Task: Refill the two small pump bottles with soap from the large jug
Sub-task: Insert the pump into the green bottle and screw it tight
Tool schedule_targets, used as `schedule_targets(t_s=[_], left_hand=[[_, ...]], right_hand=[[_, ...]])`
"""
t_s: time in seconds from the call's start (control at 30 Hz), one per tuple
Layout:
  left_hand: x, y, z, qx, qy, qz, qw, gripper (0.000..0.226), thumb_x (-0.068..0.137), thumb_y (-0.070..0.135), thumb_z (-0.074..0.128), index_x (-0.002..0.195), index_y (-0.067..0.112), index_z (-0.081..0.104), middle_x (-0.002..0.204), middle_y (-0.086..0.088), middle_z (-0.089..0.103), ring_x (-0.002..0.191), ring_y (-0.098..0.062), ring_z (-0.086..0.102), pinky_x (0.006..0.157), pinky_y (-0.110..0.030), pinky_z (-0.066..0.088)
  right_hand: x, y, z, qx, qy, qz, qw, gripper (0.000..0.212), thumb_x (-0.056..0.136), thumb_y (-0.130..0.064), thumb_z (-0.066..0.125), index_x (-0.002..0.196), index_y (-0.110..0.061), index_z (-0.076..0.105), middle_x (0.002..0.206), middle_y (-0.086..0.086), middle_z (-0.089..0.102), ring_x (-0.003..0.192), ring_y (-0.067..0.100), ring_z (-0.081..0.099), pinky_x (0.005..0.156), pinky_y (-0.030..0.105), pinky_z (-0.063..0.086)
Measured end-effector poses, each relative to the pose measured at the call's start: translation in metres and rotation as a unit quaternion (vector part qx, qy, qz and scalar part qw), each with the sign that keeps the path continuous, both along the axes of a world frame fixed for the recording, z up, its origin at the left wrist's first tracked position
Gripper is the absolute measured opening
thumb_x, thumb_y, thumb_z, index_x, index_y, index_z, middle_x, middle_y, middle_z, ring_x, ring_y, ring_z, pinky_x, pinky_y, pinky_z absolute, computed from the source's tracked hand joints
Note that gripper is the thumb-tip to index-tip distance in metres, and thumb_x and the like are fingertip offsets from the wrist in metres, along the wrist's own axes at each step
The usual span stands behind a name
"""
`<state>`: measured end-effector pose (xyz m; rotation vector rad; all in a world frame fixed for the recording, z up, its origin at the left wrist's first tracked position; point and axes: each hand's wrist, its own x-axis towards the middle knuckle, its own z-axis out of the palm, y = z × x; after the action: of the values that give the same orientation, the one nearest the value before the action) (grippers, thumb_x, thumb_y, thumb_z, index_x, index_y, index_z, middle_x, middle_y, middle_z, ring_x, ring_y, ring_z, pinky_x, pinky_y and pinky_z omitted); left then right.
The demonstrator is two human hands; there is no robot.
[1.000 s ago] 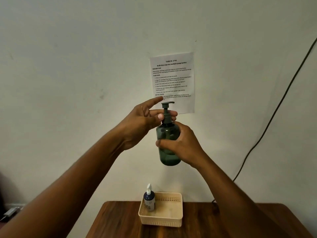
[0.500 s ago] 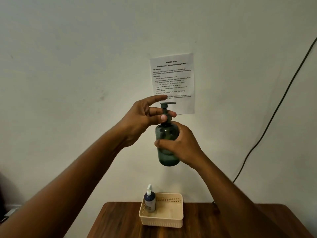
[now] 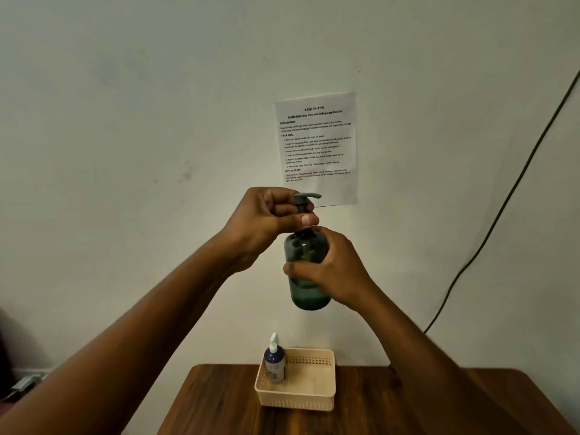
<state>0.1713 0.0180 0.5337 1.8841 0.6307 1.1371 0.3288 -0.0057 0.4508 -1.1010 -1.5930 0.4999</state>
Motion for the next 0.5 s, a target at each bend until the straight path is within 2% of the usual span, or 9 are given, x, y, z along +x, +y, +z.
schedule_targets(t_s=[0.13, 0.27, 0.37, 0.43, 0.5], left_hand=[[-0.002, 0.005, -0.005, -0.001, 0.013, 0.006, 1.000, 0.027, 0.088, 0.006, 0.075, 0.114, 0.001, 0.072, 0.101, -0.012, 0.081, 0.098, -0.024, 0.078, 0.085, -0.025, 0.060], [-0.010, 0.011, -0.015, 0.059, 0.052, 0.074, 0.994, 0.028, 0.101, 0.026, 0.064, 0.127, 0.017, 0.069, 0.120, 0.003, 0.076, 0.115, -0.011, 0.070, 0.102, -0.033, 0.055], [-0.020, 0.021, -0.035, 0.097, 0.106, 0.173, 0.974, 0.048, 0.102, 0.050, 0.053, 0.146, 0.030, 0.054, 0.145, 0.007, 0.060, 0.131, -0.012, 0.057, 0.112, -0.042, 0.047], [-0.026, 0.030, -0.051, 0.113, 0.149, 0.208, 0.960, 0.063, 0.100, 0.060, 0.046, 0.157, 0.034, 0.037, 0.161, 0.004, 0.043, 0.146, -0.018, 0.041, 0.118, -0.040, 0.035], [-0.031, 0.041, -0.068, 0.140, 0.185, 0.222, 0.947, 0.070, 0.100, 0.062, 0.041, 0.162, 0.034, 0.023, 0.170, 0.007, 0.023, 0.156, -0.013, 0.020, 0.123, -0.037, 0.021]], right_hand=[[-0.002, 0.008, -0.002, -0.013, -0.012, -0.009, 1.000, 0.059, 0.068, -0.046, 0.085, 0.115, -0.042, 0.050, 0.101, -0.029, 0.055, 0.089, 0.003, 0.060, 0.058, 0.005, 0.043], [0.000, 0.019, -0.009, -0.019, -0.009, -0.021, 1.000, 0.056, 0.069, -0.049, 0.084, 0.115, -0.040, 0.052, 0.100, -0.028, 0.056, 0.089, 0.002, 0.061, 0.064, 0.006, 0.042], [0.002, 0.030, -0.018, -0.032, -0.006, -0.017, 0.999, 0.056, 0.070, -0.051, 0.084, 0.115, -0.039, 0.053, 0.101, -0.027, 0.058, 0.091, 0.003, 0.061, 0.067, 0.009, 0.044], [0.002, 0.038, -0.025, -0.039, -0.006, -0.021, 0.999, 0.055, 0.068, -0.054, 0.084, 0.112, -0.040, 0.054, 0.102, -0.026, 0.059, 0.091, 0.003, 0.062, 0.068, 0.010, 0.045], [0.003, 0.050, -0.035, -0.045, -0.008, -0.028, 0.999, 0.055, 0.066, -0.057, 0.083, 0.111, -0.042, 0.054, 0.102, -0.027, 0.059, 0.091, 0.003, 0.062, 0.068, 0.010, 0.044]])
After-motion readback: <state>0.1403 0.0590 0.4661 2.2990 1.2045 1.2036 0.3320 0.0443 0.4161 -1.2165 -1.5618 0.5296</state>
